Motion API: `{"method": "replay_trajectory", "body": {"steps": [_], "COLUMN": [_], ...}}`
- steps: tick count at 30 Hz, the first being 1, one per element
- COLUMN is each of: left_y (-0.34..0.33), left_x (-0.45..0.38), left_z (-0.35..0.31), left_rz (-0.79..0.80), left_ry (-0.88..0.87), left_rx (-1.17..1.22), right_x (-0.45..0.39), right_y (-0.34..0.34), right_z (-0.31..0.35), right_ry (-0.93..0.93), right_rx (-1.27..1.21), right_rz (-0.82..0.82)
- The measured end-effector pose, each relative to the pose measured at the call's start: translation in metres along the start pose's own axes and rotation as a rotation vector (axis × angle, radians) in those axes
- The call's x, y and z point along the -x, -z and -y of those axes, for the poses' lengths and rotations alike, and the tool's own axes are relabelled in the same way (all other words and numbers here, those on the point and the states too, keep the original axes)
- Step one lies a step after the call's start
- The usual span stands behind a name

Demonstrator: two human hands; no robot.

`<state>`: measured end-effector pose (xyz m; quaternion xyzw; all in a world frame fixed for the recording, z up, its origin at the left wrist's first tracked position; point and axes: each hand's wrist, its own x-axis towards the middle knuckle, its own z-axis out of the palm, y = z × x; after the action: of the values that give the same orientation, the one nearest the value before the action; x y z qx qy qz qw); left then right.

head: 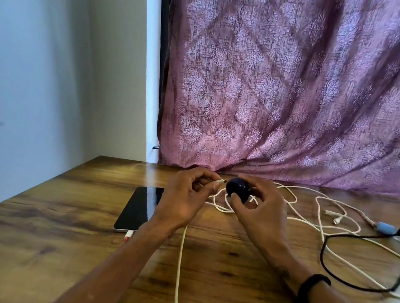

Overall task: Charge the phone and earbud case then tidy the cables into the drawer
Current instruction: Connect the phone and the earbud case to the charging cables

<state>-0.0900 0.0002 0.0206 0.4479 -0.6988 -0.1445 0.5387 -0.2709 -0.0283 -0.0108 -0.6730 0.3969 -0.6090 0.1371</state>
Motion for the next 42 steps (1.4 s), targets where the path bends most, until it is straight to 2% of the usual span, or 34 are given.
{"method": "replay_trajectory", "body": {"steps": [5,15,27,29,36,42], "left_y": [-0.002,-0.002,-0.001,-0.002,-0.007,-0.010], "left_x": [0.002,0.001,0.003,0.004,0.007,0.007], "left_z": [-0.001,-0.001,-0.004,-0.006,-0.009,-0.011], "left_rz": [0.017,0.009,0.023,0.044,0.139,0.129], "left_ry": [-0.033,0.015,0.005,0.051,0.405,0.503], "left_rx": [-0.021,0.033,0.025,0.084,0.407,0.542], "right_x": [0.001,-0.001,0.002,0.002,-0.001,-0.003], "right_y": [0.001,0.001,0.001,0.003,0.004,0.006], "right_z": [0.008,0.004,0.008,0.009,0.003,0.003], "right_ry": [0.012,0.069,0.153,0.164,0.222,0.303], "right_rx": [0.003,0.069,0.100,0.110,0.241,0.299], "right_rz": [0.011,-0.058,-0.021,-0.019,-0.057,-0.058]}}
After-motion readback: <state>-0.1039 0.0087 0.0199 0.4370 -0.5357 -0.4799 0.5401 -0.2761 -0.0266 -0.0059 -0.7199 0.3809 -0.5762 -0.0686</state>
